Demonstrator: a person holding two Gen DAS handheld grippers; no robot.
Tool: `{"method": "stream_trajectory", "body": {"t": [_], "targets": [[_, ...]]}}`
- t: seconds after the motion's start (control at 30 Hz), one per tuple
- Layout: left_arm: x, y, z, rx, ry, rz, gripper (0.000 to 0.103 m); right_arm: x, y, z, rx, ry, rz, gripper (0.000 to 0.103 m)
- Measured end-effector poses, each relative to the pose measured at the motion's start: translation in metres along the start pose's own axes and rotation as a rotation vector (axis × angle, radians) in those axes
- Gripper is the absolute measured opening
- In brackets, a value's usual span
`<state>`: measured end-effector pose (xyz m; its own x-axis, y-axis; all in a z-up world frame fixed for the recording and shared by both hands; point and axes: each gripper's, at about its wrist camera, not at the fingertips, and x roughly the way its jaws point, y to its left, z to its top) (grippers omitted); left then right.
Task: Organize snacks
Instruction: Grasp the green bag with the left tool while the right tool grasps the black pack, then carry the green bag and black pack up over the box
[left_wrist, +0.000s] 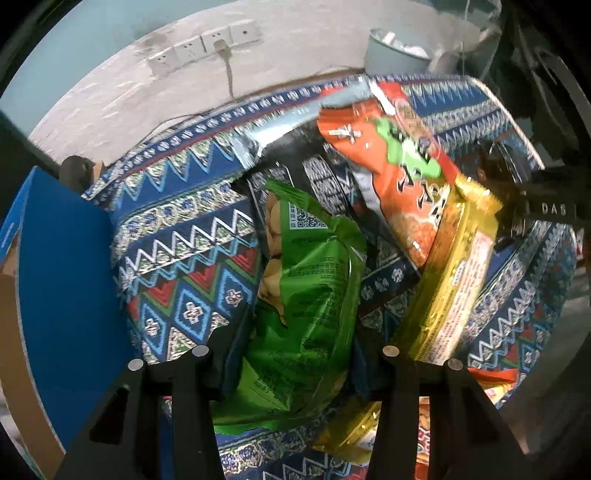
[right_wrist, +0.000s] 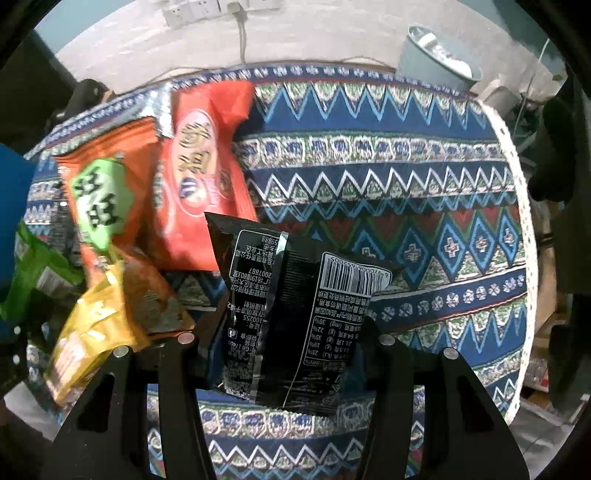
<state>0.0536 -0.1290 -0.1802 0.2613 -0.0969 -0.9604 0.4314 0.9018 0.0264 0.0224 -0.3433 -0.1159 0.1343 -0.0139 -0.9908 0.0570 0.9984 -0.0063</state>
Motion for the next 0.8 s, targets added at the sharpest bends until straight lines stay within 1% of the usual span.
{"method": "stream_trajectory", "body": {"t": [0.13, 0.43, 0.57, 0.8], "targets": [[-0.012, 0.007, 0.002, -0.029, -0.035, -0.002, 0.049, -0.017, 0.006, 0.0, -0.015, -0.028, -0.02, 0.052], [-0.037, 0.026, 0.003, -0.088, -0.102, 0.007, 0.049, -0.042, 0.019, -0.006, -0.062, -0.083, -0.022, 0.052], [-0.048, 0.029, 0.0, -0.091, -0.135, 0.024, 0.049, -0.051, 0.027, -0.005, -0.079, -0.114, -0.017, 0.052], [-0.065, 0.034, -0.006, -0.106, -0.169, 0.041, 0.049, -0.076, 0.047, -0.005, -0.125, -0.175, 0.004, 0.052]]}}
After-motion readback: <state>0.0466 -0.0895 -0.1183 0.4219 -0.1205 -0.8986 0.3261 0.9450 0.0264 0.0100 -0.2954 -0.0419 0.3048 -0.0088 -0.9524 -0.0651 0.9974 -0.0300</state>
